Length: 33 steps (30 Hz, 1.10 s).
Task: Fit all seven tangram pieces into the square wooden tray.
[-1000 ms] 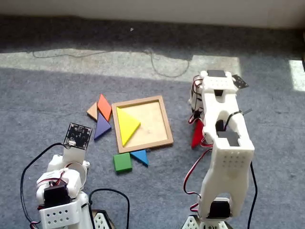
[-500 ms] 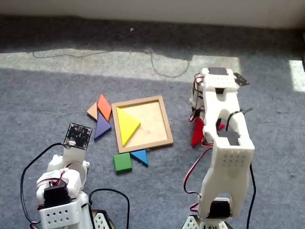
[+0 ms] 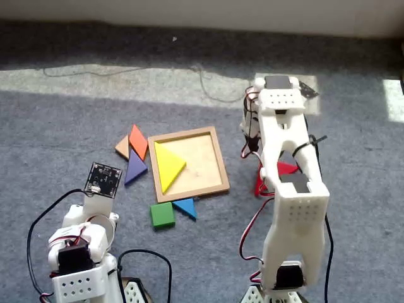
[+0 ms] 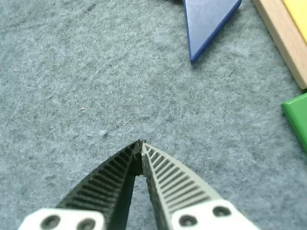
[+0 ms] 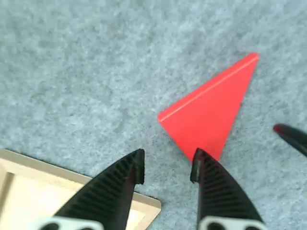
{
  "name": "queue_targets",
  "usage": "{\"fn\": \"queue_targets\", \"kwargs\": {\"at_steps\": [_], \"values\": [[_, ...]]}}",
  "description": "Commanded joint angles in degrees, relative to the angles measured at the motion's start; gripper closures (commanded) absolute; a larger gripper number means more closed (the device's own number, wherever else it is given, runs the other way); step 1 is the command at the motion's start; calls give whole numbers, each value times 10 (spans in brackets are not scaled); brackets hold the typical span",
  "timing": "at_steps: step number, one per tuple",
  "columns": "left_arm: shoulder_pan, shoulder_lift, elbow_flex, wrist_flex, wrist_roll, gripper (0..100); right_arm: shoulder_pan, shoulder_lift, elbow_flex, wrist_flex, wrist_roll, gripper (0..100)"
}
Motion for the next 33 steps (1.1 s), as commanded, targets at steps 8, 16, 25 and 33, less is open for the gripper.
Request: {"fn": "queue_targets", "kwargs": {"at_steps": [8,16,25,33], "values": [[-1,-21,-15,-14,-4,989,18,-5,-25,-5,23,653],[-1,-21,-15,-14,-4,989,19,-5,60,-102,23,649],[-2,-21,-15,-14,-4,989,52,-4,105,-159,22,649],[-2,-21,-15,-14,-4,989,53,-3,109,-157,22,649]]}}
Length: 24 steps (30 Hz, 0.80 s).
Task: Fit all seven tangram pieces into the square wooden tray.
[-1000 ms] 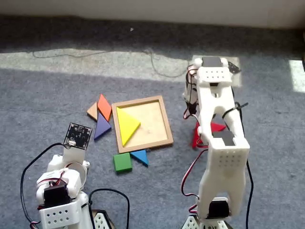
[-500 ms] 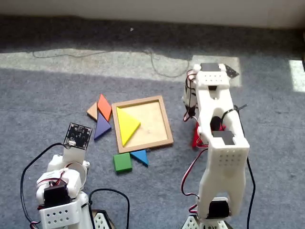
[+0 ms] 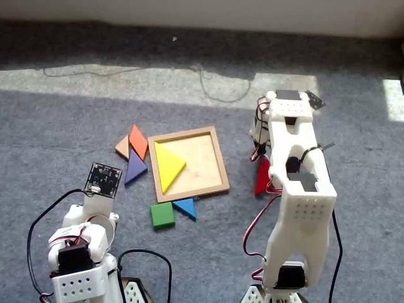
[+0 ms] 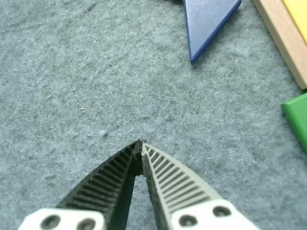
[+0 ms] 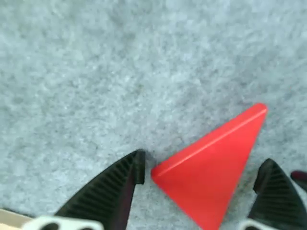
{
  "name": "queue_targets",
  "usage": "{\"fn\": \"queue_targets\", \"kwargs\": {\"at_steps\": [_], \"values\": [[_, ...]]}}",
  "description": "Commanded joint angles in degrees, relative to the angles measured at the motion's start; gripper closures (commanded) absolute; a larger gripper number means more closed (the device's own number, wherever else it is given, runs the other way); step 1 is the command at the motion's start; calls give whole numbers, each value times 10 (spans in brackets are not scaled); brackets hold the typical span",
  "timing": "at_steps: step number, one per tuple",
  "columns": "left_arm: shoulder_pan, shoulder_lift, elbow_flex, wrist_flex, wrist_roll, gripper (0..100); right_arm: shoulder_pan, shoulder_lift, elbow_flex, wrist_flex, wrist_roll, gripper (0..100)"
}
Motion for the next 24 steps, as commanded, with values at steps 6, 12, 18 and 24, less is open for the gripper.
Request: {"fn": "queue_targets", "kwargs": {"at_steps": [6,12,18,24], "values": [[-3,-21,-15,-14,-4,989,-6,30,24,-1,-7,649],[-3,-21,-15,-14,-4,989,-2,29,23,16,-7,659],[-3,-21,-15,-14,-4,989,-5,1,23,15,-2,890],[-3,-21,-15,-14,-4,989,-6,-45,24,15,-1,992]]}}
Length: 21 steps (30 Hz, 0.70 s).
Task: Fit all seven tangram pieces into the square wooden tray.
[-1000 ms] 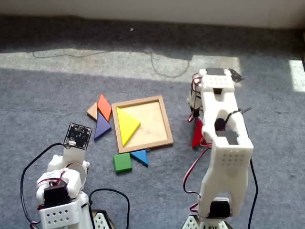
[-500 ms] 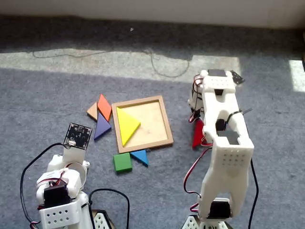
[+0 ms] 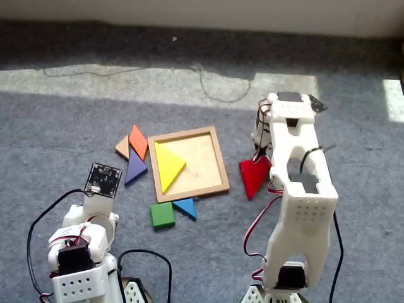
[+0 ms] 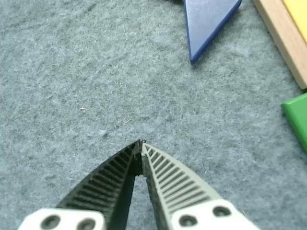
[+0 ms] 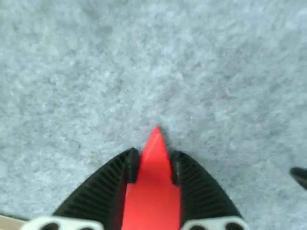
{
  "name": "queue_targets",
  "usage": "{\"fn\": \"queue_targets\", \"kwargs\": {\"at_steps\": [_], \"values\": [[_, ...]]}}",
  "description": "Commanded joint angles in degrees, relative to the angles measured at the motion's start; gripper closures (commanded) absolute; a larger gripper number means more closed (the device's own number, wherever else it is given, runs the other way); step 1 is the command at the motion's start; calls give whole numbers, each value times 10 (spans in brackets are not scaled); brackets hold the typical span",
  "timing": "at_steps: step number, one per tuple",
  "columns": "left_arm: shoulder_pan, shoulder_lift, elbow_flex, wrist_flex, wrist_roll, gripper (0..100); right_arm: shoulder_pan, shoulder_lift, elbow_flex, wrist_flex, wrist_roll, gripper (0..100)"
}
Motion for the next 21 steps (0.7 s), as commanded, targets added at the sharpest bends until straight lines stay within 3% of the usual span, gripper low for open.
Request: {"fn": "queue_targets", "kwargs": {"at_steps": [1,4,12,21], "values": [[-3,-21,-15,-14,-4,989,-10,-51,0,8,1,992],[-3,-21,-15,-14,-4,989,-16,-57,1,11,4,992],[-3,-21,-15,-14,-4,989,-54,-65,-19,49,129,993],[-3,-21,-15,-14,-4,989,-87,-180,-39,111,212,993]]}}
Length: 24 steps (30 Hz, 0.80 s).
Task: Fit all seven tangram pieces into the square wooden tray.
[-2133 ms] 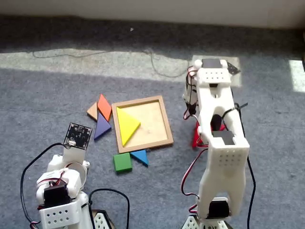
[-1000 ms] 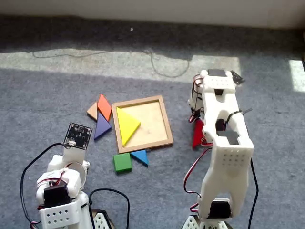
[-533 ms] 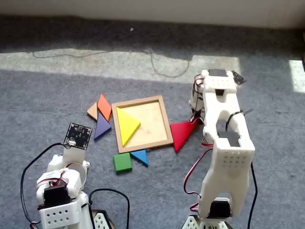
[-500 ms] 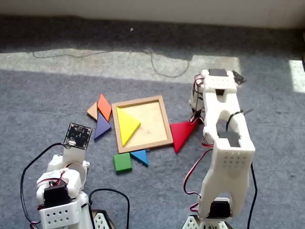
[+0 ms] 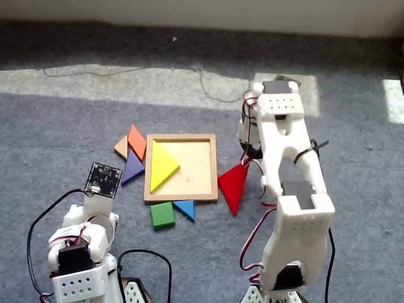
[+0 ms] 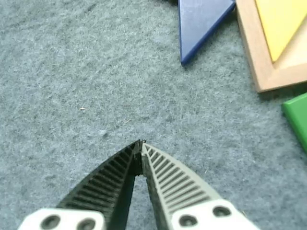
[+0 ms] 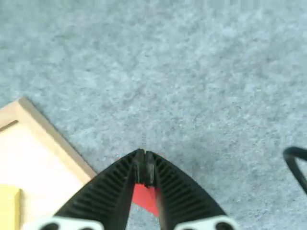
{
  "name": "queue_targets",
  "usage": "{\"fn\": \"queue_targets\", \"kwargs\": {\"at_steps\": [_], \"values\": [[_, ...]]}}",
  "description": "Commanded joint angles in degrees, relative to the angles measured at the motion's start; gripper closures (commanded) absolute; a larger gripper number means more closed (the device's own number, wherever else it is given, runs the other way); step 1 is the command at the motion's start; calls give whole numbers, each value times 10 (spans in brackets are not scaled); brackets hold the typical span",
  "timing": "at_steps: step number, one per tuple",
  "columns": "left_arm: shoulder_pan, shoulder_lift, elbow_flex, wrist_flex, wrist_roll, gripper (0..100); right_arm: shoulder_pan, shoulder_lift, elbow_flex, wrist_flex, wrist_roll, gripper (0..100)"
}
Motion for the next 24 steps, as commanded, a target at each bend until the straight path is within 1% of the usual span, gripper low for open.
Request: {"fn": "queue_targets", "kwargs": {"at_steps": [1,6,9,11,15,16,17,24], "values": [[-3,-21,-15,-14,-4,989,-29,-90,-6,14,37,993],[-3,-21,-15,-14,-4,989,-60,-143,52,14,57,993],[-3,-21,-15,-14,-4,989,-66,-192,96,13,100,993],[-3,-21,-15,-14,-4,989,-66,-228,128,13,152,993],[-3,-21,-15,-14,-4,989,-64,-309,204,-7,292,993],[-3,-21,-15,-14,-4,989,-65,-329,231,-22,320,993],[-3,-21,-15,-14,-4,989,-65,-349,261,-44,330,993],[-3,-21,-15,-14,-4,989,-64,-435,471,-236,332,993]]}}
